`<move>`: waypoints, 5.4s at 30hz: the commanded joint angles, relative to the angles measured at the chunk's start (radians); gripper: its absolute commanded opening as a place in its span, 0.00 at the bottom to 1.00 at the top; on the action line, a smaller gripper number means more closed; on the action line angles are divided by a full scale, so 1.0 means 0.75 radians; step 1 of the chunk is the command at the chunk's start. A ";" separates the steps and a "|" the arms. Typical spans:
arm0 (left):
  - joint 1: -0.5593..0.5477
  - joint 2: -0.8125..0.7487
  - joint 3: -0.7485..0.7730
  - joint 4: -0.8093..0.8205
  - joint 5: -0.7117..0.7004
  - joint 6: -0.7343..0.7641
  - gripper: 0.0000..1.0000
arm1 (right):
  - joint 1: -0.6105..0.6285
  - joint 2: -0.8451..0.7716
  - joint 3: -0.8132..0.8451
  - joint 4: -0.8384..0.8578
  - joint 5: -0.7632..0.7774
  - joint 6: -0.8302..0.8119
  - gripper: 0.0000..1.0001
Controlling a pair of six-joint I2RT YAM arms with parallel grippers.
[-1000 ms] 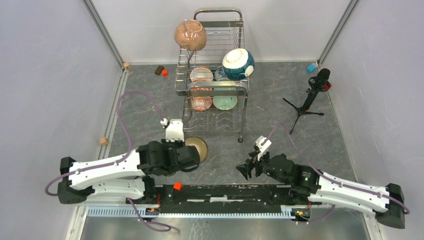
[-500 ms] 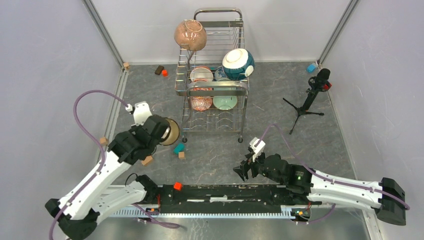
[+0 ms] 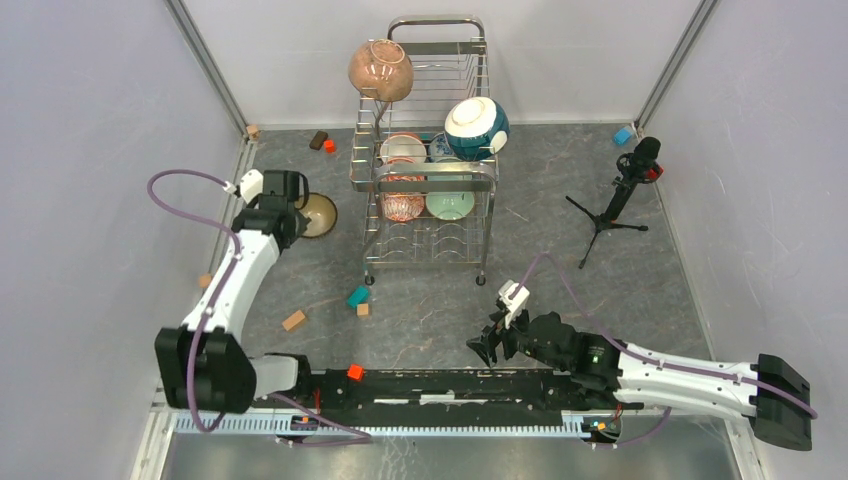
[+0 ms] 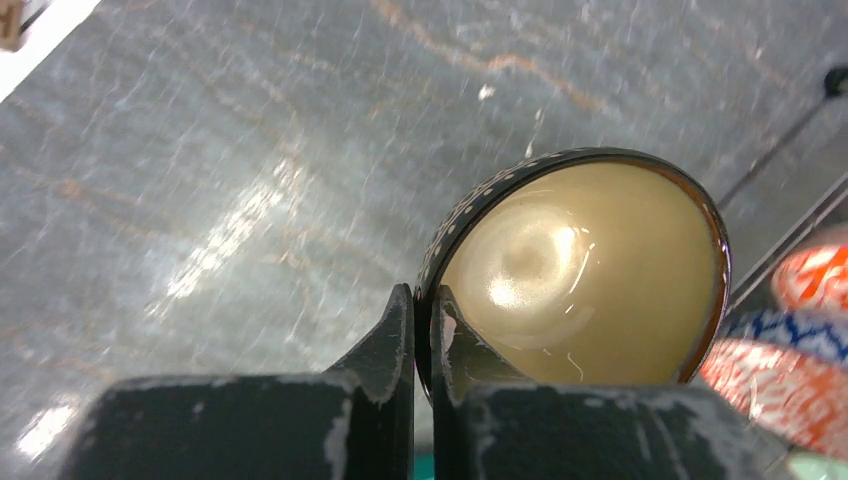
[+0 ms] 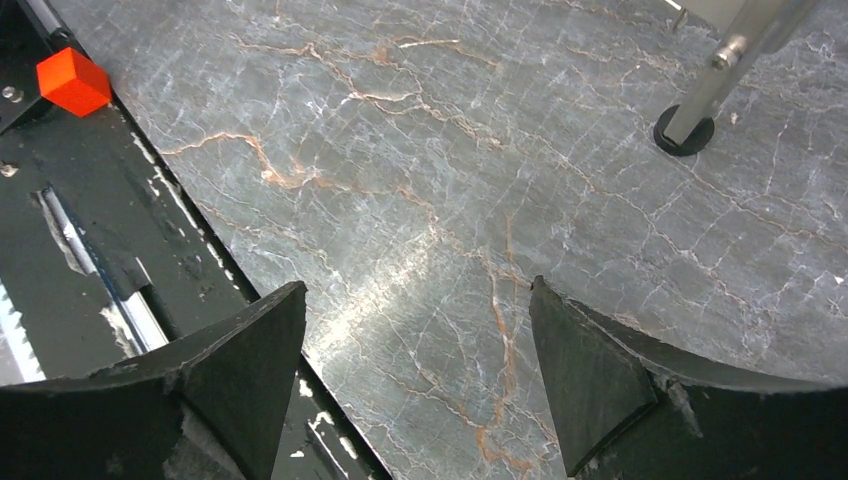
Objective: Unload the bowls from the dish rack
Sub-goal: Place the bowl at the center of the board, then pick up the bowl from the dish rack.
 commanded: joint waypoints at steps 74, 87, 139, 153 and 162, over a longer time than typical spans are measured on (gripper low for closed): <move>-0.219 -0.424 -0.035 0.289 -0.040 0.278 1.00 | 0.006 -0.196 0.212 -0.230 0.460 -0.129 0.98; -0.689 -0.706 -0.186 0.035 -0.021 0.333 1.00 | -0.010 0.038 0.356 -0.405 0.759 -0.083 0.98; -0.717 -1.095 -0.476 0.421 0.198 0.416 1.00 | -1.557 0.480 0.911 1.042 -0.830 1.003 0.93; -0.716 -1.062 -0.485 0.440 0.192 0.417 1.00 | -1.531 0.670 0.573 1.780 -1.009 1.341 0.90; -0.716 -1.031 -0.479 0.426 0.167 0.424 1.00 | -1.446 0.846 0.622 1.973 -0.988 1.480 0.89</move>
